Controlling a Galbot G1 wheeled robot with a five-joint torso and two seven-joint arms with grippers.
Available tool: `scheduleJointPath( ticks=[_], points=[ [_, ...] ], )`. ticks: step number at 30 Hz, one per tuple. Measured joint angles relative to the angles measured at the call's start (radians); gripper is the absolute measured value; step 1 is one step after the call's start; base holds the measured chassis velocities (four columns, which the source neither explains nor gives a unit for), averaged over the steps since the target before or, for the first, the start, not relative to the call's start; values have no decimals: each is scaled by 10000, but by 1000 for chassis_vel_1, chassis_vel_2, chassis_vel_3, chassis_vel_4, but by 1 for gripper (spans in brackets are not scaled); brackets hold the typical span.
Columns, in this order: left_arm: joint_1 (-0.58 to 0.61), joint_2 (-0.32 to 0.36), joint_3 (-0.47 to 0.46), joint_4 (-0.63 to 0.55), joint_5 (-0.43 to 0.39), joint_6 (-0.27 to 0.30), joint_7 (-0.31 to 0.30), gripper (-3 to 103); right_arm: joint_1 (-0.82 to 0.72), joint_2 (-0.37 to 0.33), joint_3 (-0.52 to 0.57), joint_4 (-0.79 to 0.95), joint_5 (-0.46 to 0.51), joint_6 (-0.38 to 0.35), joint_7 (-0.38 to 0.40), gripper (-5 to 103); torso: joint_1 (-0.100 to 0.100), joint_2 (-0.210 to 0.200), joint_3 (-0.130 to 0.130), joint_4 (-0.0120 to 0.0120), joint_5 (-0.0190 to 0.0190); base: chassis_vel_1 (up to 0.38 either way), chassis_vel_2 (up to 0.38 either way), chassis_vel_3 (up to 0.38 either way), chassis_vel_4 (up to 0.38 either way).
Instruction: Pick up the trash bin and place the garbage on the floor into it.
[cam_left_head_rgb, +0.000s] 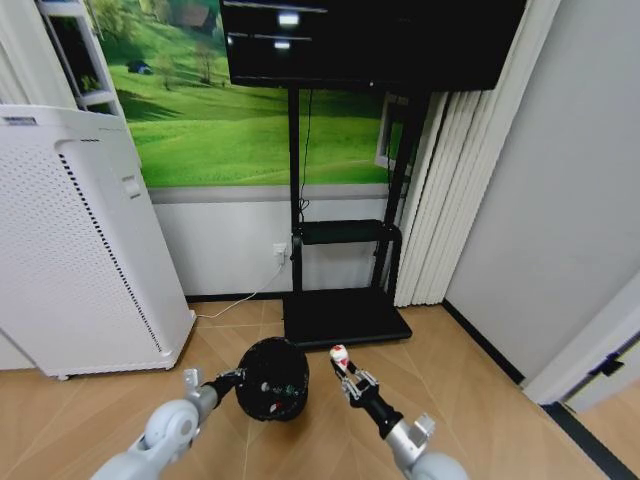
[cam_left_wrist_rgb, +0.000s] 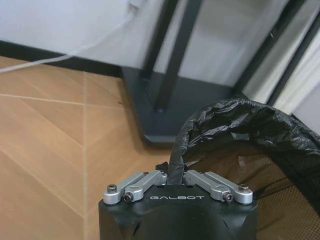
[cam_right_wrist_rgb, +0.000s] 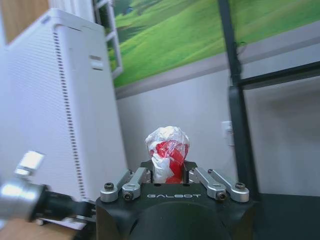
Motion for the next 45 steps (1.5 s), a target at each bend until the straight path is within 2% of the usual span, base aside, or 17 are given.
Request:
scheduleJointPath(
  ticks=[4,8,15,22,24,27,30,31,33,34,37,38,39,41,42,44,45],
  points=[
    [-531,-429,741,337,119,-15,122,4,33,-1,-386,191,-164,56,-391,28,0,0,0,0,-3,0,0,0,0],
    [-695,-765,913,286,66,178,324,4,66,59,-659,303,-195,60,-328,28,0,0,-1,-1,-3,0,0,0,0],
    [-466,-446,1078,-203,234,328,936,4,333,256,-1069,-147,-255,59,-233,28,0,0,0,0,-1,0,0,0,0],
    [117,-229,550,-544,395,215,1288,4,492,323,-1171,-278,-225,62,41,25,0,0,-1,2,-3,0,0,0,0],
    [376,-182,355,-587,564,65,1362,4,480,321,-1179,-309,-164,90,-145,41,0,0,-1,2,-3,0,0,0,0],
    [420,-217,314,-608,614,7,1358,4,466,350,-1164,-383,-149,129,-227,46,-1,0,-1,2,-3,0,0,0,0],
    [378,-388,303,-653,611,-21,1236,4,429,439,-1140,-391,-90,136,-239,62,0,0,-1,0,-3,0,0,0,0],
    [378,-388,303,-653,611,-21,1236,4,429,439,-1140,-391,-90,136,-239,62,0,0,-1,0,-3,0,0,0,0],
    [342,-477,328,-652,610,-25,1181,4,379,452,-1135,-337,-92,135,-238,73,0,0,-1,0,-2,0,0,0,0],
    [342,-477,328,-652,610,-25,1181,4,379,452,-1135,-337,-92,135,-238,73,0,0,-1,0,-2,0,0,0,0],
    [399,-528,282,-678,608,-24,1136,4,310,459,-1039,-243,-86,135,-171,84,0,0,-1,0,-3,0,0,0,0],
    [494,-543,164,-744,598,-35,1048,4,281,503,-910,-185,-99,134,25,90,0,0,-1,0,-3,0,0,0,0],
    [494,-543,164,-744,598,-35,1048,4,281,503,-910,-185,-99,134,25,90,0,0,-1,0,-3,0,0,0,0],
    [740,-607,-119,-826,594,-244,610,4,256,746,-507,-179,-500,109,802,98,-1,0,-1,0,-3,0,0,0,0],
    [740,-607,-119,-826,594,-244,610,4,256,746,-507,-179,-500,109,802,98,-1,0,-1,0,-3,0,0,0,0],
    [1073,-745,-585,-1051,530,-329,-240,4,166,1018,-127,-151,-630,-16,1736,100,-1,0,0,1,-4,0,0,0,0],
    [1073,-745,-585,-1051,530,-329,-240,4,166,1018,-127,-151,-630,-16,1736,100,-1,0,0,1,-4,0,0,0,0]
  ],
)
